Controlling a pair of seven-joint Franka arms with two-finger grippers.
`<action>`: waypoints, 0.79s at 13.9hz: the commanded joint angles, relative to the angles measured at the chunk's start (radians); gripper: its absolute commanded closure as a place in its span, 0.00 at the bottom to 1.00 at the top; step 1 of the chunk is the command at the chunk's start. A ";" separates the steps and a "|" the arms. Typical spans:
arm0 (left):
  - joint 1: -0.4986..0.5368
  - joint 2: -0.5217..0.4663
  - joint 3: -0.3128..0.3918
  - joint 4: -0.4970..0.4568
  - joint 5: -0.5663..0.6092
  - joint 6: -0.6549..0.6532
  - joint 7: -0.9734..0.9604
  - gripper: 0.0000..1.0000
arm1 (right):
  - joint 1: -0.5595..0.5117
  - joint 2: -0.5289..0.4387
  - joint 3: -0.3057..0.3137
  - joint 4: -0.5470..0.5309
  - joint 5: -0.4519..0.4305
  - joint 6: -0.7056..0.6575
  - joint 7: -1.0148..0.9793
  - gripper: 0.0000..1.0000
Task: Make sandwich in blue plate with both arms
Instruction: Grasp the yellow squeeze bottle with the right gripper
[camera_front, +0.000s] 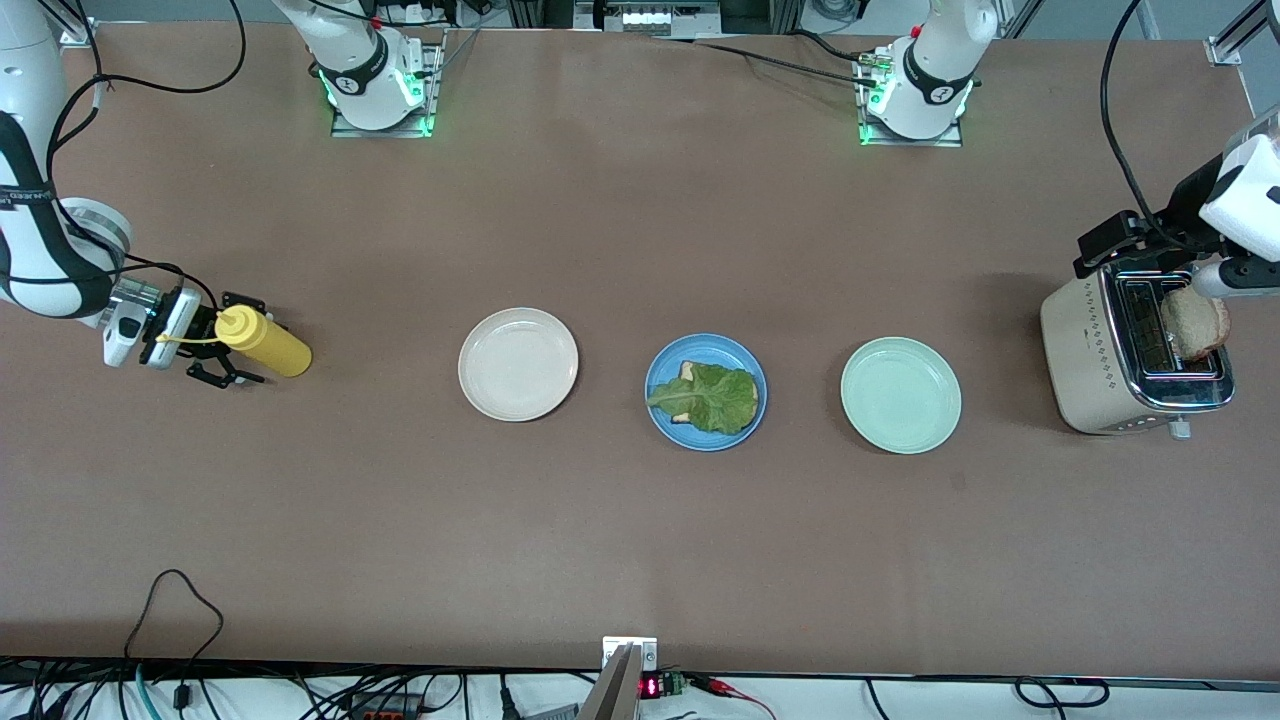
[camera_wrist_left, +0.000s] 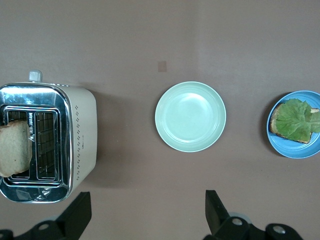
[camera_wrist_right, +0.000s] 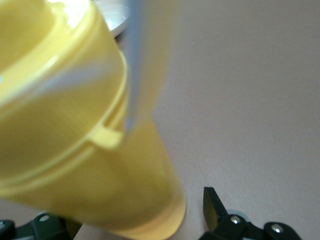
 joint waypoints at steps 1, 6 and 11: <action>0.007 -0.011 -0.007 0.003 0.006 0.009 0.010 0.00 | 0.021 0.006 0.002 0.010 0.022 -0.012 -0.019 0.00; 0.005 -0.011 -0.007 0.003 0.006 0.013 0.010 0.00 | 0.041 0.006 0.002 0.010 0.025 -0.010 -0.019 0.00; 0.005 -0.011 -0.007 0.003 0.006 0.013 0.010 0.00 | 0.065 0.002 0.002 0.016 0.028 -0.012 0.000 0.96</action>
